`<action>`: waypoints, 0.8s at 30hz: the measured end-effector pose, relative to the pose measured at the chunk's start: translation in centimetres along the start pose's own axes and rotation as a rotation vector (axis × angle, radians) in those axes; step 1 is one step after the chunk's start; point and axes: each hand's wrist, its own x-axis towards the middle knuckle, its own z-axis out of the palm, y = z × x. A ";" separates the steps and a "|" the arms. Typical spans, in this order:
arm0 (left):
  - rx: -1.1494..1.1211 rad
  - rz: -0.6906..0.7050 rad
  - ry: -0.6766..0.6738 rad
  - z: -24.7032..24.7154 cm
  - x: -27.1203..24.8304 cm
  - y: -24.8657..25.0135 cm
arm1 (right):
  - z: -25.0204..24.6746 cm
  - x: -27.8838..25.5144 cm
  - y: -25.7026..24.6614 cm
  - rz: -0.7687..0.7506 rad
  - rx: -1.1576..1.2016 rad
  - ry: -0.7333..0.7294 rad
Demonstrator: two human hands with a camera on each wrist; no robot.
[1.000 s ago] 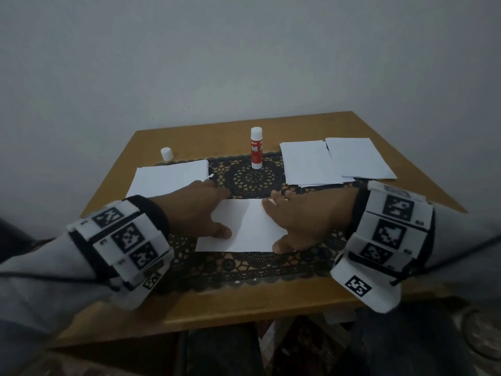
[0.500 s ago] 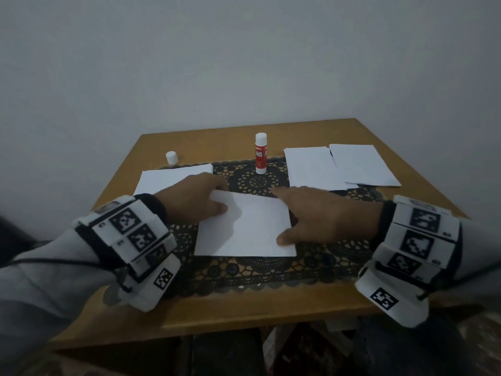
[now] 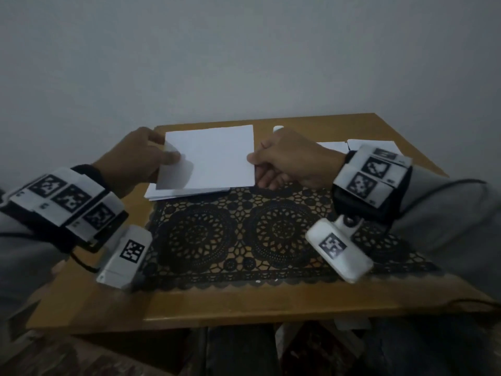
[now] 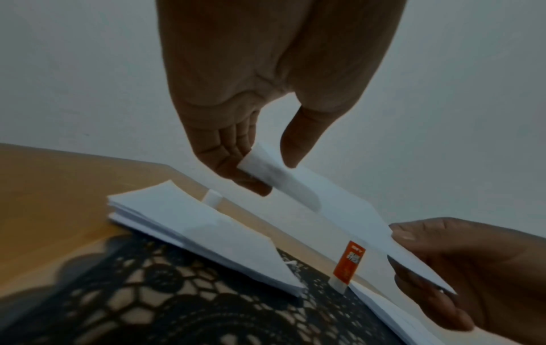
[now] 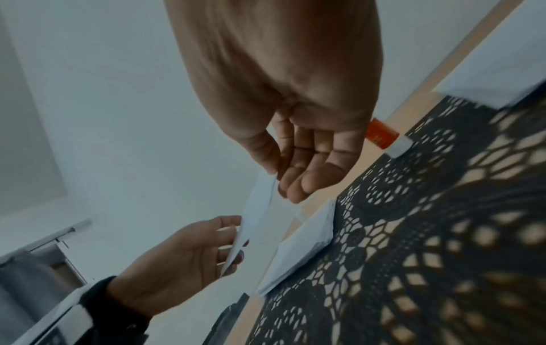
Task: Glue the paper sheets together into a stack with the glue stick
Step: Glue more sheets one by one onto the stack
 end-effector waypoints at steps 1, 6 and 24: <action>0.015 -0.032 0.014 -0.3 0.2 -0.6 | 0.5 0.7 -0.2 0.016 -0.006 -0.008; 0.268 0.063 0.108 -1.6 1.0 -2.9 | 2.7 4.9 -0.7 0.073 -0.214 -0.010; 0.678 0.007 -0.234 -2.5 1.8 -4.4 | 4.5 6.3 -0.1 -0.207 -0.878 -0.136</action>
